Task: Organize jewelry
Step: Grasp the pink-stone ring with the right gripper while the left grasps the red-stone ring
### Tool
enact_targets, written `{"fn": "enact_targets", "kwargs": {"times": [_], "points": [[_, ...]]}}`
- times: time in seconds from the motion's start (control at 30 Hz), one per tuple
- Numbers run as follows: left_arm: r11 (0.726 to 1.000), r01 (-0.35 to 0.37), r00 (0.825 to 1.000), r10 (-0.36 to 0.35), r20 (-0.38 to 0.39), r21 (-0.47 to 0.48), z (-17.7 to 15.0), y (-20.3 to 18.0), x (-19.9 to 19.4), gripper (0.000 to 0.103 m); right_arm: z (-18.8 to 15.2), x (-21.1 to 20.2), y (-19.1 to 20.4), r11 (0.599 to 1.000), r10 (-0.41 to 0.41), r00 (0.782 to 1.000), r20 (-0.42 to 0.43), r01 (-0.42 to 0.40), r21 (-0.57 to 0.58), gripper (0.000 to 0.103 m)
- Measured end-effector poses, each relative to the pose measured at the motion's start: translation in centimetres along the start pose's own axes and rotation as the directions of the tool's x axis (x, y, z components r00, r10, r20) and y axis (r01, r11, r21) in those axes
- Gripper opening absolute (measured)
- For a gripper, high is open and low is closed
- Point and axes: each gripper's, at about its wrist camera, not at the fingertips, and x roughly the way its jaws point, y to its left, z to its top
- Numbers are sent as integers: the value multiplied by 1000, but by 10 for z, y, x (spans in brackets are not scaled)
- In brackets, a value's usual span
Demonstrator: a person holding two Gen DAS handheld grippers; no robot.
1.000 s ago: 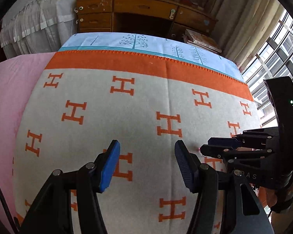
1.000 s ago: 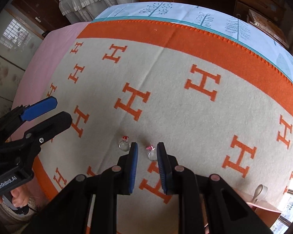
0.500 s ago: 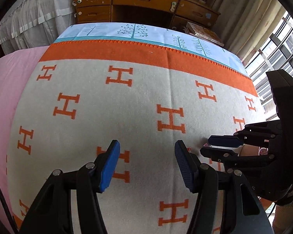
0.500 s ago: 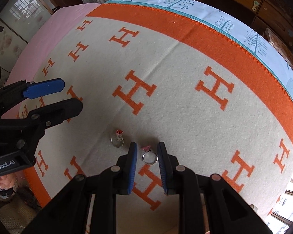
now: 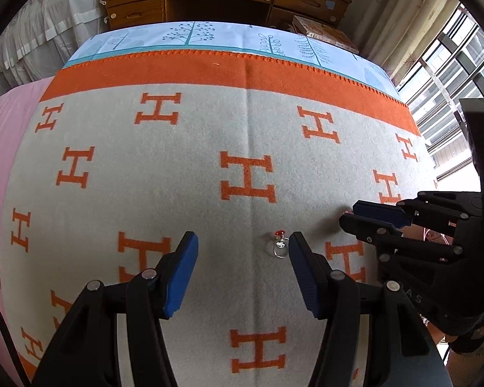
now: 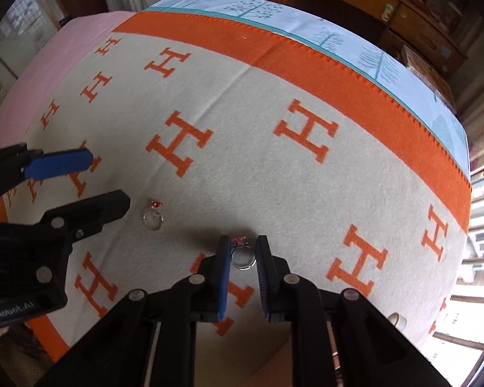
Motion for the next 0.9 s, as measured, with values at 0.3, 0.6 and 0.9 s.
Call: {"fn": "enact_targets", "kwargs": {"times": [0.3,0.6,0.9], "points": [[1000,-2,998,2,-67,-4,4,-33,23,34,-23,-27,-42,975,94,990,109,-113,192,16],[992,-123,991,125,-58,34,5,-55,28,11,-35,-36,-57,961,125,978,168,-162,224,16],[996,-81,996,83,-35,32,3,-55,16,7,-53,-52,-68,943,162,960,230,-219,252,16]]}}
